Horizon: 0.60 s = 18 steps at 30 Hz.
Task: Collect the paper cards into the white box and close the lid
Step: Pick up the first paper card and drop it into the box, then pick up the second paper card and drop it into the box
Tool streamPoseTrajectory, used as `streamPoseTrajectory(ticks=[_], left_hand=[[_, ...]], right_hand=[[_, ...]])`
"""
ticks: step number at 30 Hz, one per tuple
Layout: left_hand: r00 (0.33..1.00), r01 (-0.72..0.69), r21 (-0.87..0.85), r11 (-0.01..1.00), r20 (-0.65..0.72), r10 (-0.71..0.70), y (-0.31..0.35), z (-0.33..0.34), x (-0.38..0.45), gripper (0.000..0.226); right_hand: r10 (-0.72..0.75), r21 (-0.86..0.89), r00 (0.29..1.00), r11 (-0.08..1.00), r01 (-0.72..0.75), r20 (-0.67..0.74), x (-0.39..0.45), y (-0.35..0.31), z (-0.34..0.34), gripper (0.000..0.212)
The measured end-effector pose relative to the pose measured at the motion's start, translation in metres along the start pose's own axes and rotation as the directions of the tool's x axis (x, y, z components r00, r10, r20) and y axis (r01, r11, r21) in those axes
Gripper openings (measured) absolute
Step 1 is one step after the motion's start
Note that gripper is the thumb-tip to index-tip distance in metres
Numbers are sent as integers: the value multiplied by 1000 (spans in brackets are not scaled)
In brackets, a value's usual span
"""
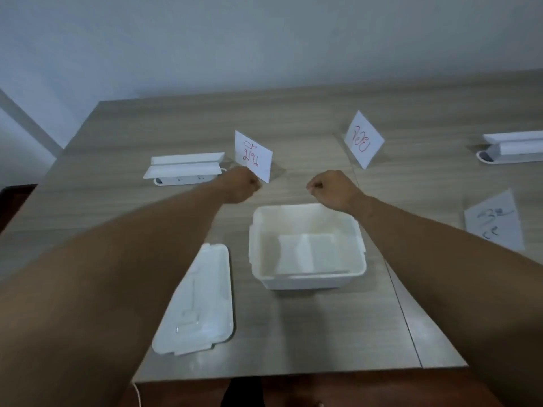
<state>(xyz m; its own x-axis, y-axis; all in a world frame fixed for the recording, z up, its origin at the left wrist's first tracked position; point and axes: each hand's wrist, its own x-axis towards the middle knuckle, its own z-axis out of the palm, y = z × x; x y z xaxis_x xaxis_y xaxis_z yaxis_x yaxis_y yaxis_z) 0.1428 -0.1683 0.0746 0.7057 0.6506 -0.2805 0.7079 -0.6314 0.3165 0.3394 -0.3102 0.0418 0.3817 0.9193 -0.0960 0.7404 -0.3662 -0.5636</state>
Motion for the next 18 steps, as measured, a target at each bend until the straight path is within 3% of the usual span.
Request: streamPoseTrajectory(ticks=[2,6,9,13,15,18], left_hand=[[999,5,87,996,-38,-2,-16,-34,31,34],[999,33,161,986,-46,-26,-67,-79,117,40],[999,-5,200,980,-34,12,-85,-77,152,41],[997,-69,211,975,-1,71,-128,-61,234,62],[991,-134,298,945,23,133,-140,-53,265,67],[977,-187,341,921,-31,210,-147,-38,288,48]], right_hand=[[33,24,998,999,-32,-52,36,-11,-8,31],[122,5,992,992,-122,-30,134,-32,6,35],[146,-27,989,989,-146,-15,161,-40,17,41],[202,5,978,979,-202,47,231,-46,59,52],[212,5,975,977,-213,65,254,-44,80,45],[169,20,985,986,-168,-33,268,-38,103,27]])
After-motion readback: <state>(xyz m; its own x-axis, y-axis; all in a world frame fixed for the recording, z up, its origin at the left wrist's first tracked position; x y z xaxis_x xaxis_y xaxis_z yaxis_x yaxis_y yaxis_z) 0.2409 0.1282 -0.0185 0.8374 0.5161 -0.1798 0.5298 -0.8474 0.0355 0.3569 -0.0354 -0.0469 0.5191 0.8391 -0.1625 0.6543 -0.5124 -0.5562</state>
